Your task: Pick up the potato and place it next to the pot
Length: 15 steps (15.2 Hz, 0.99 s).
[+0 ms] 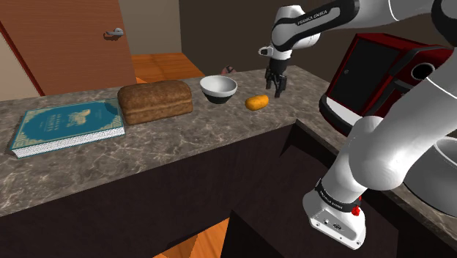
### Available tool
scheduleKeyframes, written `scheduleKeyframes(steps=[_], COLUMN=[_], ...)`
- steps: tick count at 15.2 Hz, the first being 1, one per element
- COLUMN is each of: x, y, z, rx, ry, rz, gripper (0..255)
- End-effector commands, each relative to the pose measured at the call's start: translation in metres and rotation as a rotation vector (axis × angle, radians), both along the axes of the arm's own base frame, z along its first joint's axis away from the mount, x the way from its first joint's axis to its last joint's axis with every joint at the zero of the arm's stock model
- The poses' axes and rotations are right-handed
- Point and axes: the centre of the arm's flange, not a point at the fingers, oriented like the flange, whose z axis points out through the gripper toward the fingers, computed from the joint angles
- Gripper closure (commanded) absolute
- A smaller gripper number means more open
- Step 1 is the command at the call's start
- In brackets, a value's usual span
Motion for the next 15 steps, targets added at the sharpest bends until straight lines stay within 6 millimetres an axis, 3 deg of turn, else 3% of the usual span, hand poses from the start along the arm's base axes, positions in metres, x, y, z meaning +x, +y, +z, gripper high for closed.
scheduleKeyframes(steps=[1, 5, 12, 15], x=[0.019, 0.057, 0.055, 0.055], y=[-0.01, -0.024, -0.025, -0.025], z=[-0.017, -0.045, -0.082, -0.085], rx=[-0.002, -0.001, -0.001, -0.001], ry=[-0.005, -0.013, -0.013, -0.013], rz=[0.086, 0.24, 0.24, 0.24], gripper=[0, 0, 0, 0])
